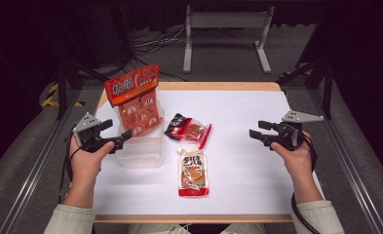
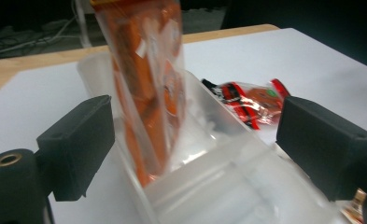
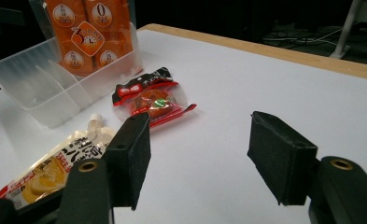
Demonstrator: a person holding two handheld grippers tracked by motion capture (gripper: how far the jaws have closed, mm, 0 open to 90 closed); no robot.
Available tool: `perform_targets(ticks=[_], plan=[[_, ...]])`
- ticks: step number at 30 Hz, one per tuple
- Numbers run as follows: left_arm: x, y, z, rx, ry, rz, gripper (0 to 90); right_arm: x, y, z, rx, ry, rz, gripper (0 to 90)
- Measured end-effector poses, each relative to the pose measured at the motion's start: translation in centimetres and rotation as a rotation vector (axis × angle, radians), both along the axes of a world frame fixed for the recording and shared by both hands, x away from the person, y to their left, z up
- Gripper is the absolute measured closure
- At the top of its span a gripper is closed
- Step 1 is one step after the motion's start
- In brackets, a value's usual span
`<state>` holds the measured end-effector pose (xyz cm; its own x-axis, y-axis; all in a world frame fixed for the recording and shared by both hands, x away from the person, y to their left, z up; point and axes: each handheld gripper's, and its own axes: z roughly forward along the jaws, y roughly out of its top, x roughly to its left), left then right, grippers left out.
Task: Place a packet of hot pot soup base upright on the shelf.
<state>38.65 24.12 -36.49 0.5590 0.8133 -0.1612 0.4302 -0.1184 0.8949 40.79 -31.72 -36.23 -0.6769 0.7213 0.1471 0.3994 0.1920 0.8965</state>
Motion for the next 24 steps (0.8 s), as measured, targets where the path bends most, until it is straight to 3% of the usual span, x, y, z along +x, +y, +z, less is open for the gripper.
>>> perform_targets(ticks=[3, 5, 14, 24], plan=[[-0.6, 0.1, -0.1, 0.003, 0.015, -0.023, 13.1, -0.1, 0.1, 0.0, -0.005, 0.001, 0.005, 39.9], [-0.9, 0.2, -0.1, 0.029, 0.022, -0.033, 12.6, -0.2, 0.1, 0.1, -0.009, -0.004, 0.005, 40.1], [-1.0, -0.1, -0.7, 0.075, 0.048, -0.061, 11.9, -0.2, 0.2, 0.0, -0.009, -0.003, 0.014, 41.2], [-1.6, 0.3, -0.2, 0.056, 0.038, -0.071, 11.8, 1.1, 2.1, -0.1, -0.003, 0.029, 0.076, 40.6]])
